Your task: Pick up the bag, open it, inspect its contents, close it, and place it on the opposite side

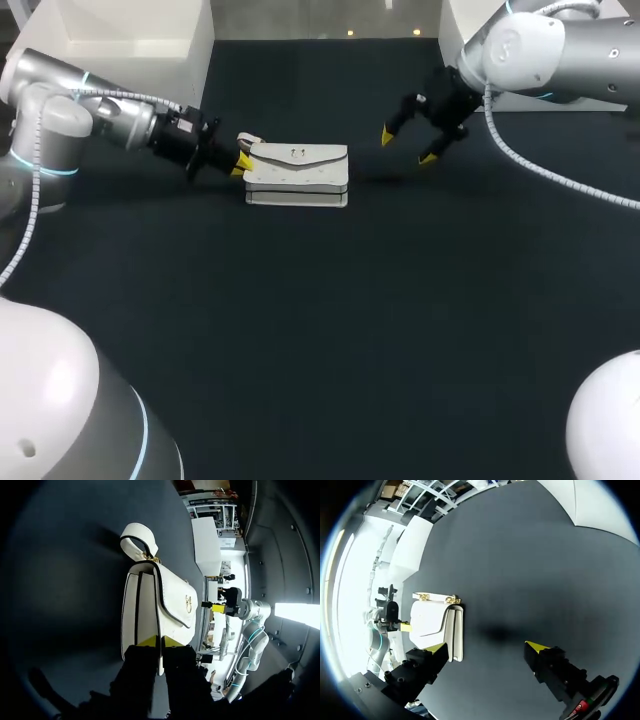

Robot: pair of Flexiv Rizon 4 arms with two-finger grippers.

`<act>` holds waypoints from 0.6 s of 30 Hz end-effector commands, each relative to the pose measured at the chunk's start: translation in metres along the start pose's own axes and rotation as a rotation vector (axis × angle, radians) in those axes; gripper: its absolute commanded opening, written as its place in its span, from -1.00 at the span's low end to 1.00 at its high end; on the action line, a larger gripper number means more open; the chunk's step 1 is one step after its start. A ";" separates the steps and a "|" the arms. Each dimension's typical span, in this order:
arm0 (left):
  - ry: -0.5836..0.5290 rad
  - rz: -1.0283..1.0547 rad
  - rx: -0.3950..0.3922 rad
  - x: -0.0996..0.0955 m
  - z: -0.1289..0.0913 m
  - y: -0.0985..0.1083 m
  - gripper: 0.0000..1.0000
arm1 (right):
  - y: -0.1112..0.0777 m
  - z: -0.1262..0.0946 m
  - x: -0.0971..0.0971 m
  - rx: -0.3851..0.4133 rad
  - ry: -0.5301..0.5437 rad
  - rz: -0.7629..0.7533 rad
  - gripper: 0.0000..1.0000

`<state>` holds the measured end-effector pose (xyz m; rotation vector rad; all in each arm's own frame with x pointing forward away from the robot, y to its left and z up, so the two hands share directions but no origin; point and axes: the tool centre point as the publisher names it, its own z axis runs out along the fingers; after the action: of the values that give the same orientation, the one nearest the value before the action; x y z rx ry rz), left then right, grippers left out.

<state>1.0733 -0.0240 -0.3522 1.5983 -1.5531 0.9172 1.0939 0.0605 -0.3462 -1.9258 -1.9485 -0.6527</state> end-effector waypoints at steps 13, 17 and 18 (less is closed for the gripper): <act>-0.048 0.046 0.014 -0.007 -0.030 -0.010 -1.00 | 0.009 -0.027 -0.030 -0.013 -0.201 0.072 1.00; -0.065 0.037 0.039 -0.019 -0.051 -0.021 -1.00 | 0.010 -0.041 -0.043 -0.034 -0.283 0.079 1.00; -0.067 0.042 0.036 -0.022 -0.058 -0.023 -1.00 | 0.010 -0.043 -0.046 -0.042 -0.311 0.078 1.00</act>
<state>1.0914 0.0212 -0.3467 1.6583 -1.6295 0.9344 1.1086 -0.0004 -0.3399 -2.1741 -2.0053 -0.4342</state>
